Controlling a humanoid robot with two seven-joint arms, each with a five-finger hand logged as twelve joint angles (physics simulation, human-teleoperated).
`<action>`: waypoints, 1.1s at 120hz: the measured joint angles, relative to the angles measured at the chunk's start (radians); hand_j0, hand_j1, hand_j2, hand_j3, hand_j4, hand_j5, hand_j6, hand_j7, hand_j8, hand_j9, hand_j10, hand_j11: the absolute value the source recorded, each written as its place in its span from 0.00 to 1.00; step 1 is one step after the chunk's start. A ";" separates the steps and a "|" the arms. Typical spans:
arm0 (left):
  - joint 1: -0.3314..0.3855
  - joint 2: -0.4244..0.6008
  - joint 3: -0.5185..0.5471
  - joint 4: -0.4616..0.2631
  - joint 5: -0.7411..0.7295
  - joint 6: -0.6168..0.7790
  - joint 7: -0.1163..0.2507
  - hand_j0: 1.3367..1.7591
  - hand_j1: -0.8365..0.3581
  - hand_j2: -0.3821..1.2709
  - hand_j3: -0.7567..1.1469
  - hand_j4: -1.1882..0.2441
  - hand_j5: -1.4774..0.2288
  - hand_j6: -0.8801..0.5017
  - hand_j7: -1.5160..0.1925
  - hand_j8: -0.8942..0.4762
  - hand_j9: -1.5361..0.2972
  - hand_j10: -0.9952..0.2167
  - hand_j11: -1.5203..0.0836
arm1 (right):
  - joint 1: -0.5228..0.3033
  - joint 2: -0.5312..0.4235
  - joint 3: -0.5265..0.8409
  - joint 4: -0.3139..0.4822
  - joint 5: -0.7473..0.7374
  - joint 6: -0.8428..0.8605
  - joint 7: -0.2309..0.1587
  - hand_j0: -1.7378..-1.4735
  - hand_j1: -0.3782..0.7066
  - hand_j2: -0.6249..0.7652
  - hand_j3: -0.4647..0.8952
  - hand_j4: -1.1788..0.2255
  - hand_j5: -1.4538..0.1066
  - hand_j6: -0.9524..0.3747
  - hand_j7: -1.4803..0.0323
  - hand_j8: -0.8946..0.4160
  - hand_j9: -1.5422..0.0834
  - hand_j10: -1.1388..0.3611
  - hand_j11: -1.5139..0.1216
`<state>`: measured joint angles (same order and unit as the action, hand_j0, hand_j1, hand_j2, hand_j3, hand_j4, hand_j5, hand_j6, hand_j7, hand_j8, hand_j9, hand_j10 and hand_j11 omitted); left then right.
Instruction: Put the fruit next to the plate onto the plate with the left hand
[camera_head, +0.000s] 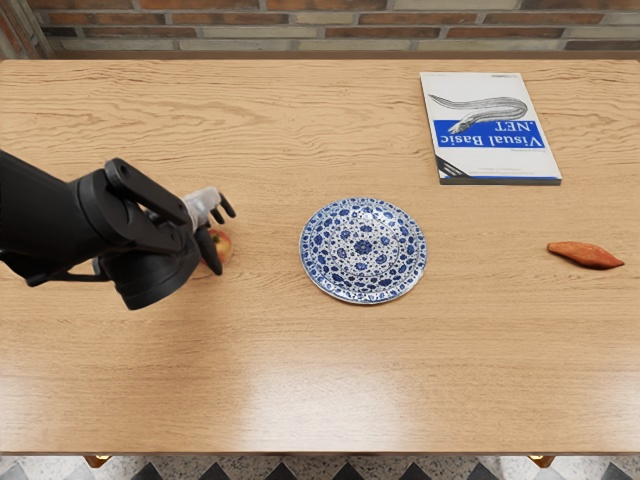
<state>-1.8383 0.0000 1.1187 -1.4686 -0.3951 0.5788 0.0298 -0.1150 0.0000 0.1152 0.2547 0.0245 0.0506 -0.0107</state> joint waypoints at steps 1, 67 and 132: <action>0.000 0.000 0.000 0.001 0.000 0.000 0.000 0.76 0.63 0.27 0.40 0.58 0.59 0.38 0.61 0.39 0.58 0.53 0.66 | 0.000 0.000 0.000 0.000 0.000 0.000 0.000 0.30 0.04 0.45 0.34 0.83 0.92 0.71 0.97 0.67 0.94 0.75 0.91; 0.039 0.000 0.013 0.039 0.006 0.003 -0.002 0.76 0.61 0.28 0.40 0.56 0.57 0.36 0.60 0.37 0.57 0.51 0.64 | 0.000 0.000 0.000 0.000 0.000 0.000 0.000 0.30 0.04 0.45 0.34 0.83 0.92 0.71 0.97 0.67 0.94 0.75 0.91; 0.039 0.000 0.011 0.047 0.009 0.002 -0.002 0.76 0.61 0.29 0.40 0.56 0.57 0.36 0.60 0.37 0.57 0.50 0.64 | 0.000 0.000 0.000 0.000 0.000 0.000 0.000 0.30 0.04 0.45 0.34 0.83 0.92 0.71 0.97 0.67 0.94 0.75 0.91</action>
<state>-1.7994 0.0000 1.1298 -1.4220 -0.3860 0.5811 0.0280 -0.1150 0.0000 0.1154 0.2546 0.0245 0.0506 -0.0107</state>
